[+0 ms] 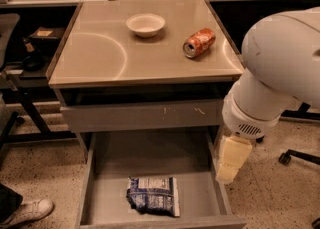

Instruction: Pick blue chip bag from middle drawer and place on counter

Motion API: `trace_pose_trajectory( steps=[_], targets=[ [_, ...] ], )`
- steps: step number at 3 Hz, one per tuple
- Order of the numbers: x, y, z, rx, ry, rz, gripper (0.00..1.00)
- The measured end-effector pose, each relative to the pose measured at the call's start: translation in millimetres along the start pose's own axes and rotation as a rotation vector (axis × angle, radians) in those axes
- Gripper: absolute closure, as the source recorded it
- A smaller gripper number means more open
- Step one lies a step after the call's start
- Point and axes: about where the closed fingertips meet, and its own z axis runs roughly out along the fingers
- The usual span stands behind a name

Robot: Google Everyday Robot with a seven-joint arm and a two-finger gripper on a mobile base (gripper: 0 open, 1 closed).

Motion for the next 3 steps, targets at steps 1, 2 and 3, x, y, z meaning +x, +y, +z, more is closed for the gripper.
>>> trace_pose_trajectory(
  steps=[1, 2, 3],
  targets=[
    [-6.8, 19.1, 27.4, -0.034, -0.013, 0.029, 0.0],
    [-25.0, 41.7, 81.5, -0.065, -0.015, 0.065, 0.0],
    [-39.4, 56.0, 130.4, -0.096, 0.003, 0.117, 0.0]
  ],
)
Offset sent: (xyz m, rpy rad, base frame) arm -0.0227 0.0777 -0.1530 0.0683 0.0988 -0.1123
